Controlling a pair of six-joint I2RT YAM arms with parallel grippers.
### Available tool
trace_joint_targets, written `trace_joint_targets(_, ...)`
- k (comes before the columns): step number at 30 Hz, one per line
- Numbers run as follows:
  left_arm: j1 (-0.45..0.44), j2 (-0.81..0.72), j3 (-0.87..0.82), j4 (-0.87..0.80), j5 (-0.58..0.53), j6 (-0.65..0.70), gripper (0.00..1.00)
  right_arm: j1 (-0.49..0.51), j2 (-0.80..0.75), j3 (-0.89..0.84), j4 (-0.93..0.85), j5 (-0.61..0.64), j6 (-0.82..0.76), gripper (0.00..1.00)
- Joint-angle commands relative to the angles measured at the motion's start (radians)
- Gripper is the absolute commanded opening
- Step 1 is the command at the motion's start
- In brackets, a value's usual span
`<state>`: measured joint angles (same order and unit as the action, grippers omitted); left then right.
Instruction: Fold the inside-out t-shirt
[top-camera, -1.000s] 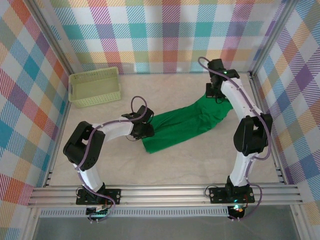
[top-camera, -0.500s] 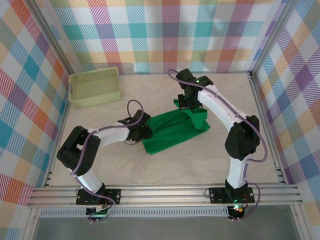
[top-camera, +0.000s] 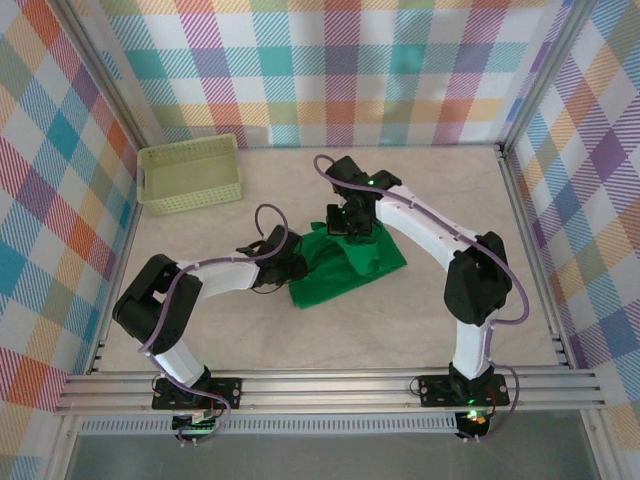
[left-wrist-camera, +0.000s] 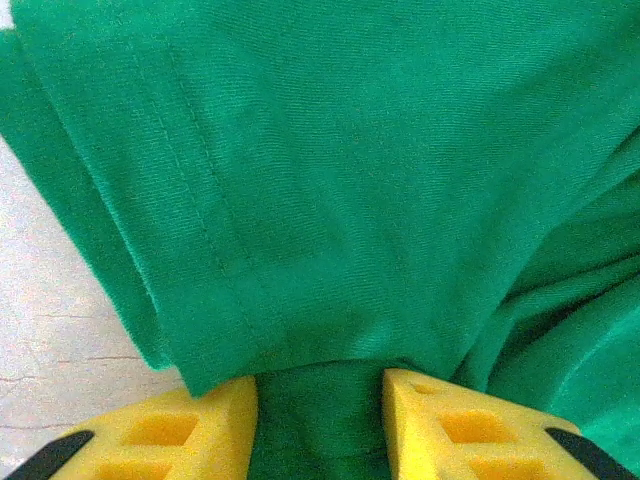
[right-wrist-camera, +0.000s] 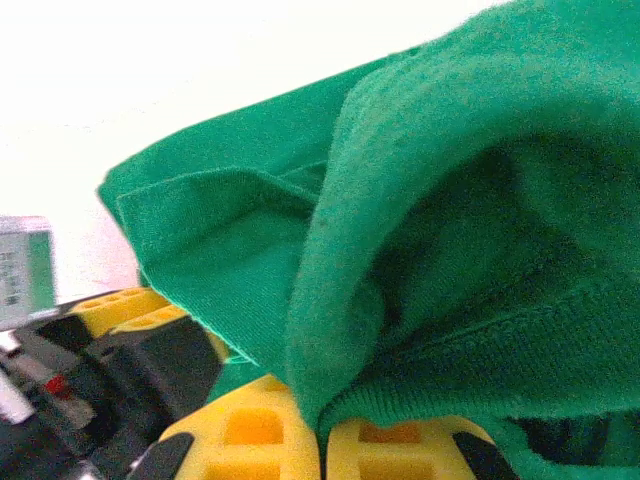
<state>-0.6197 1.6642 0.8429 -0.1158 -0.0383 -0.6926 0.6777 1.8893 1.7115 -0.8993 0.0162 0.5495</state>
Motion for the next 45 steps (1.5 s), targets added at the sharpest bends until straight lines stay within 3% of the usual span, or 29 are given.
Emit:
trace_joint_targets(1, -0.017, -0.003, -0.041, -0.040, -0.002, -0.020, 0.39, 0.029, -0.010, -0.001, 0.057, -0.057, 0.060, 0.00)
trace_joint_targets(26, -0.017, -0.103, -0.137, -0.014, -0.094, -0.082, 0.38, 0.089, 0.063, -0.065, 0.203, -0.160, 0.173, 0.00)
trace_joint_targets(34, -0.017, -0.145, -0.163, -0.022, -0.144, -0.105, 0.38, 0.114, 0.076, -0.067, 0.197, -0.144, 0.184, 0.01)
trace_joint_targets(37, -0.017, -0.171, -0.175, -0.037, -0.176, -0.118, 0.39, 0.120, 0.085, -0.058, 0.195, -0.154, 0.179, 0.09)
trace_joint_targets(42, -0.015, -0.289, -0.220, -0.119, -0.307, -0.187, 0.40, 0.144, 0.071, 0.008, 0.151, -0.188, 0.121, 0.36)
trace_joint_targets(45, -0.014, -0.402, -0.242, -0.204, -0.385, -0.214, 0.43, 0.157, 0.042, 0.040, 0.130, -0.229, 0.074, 0.44)
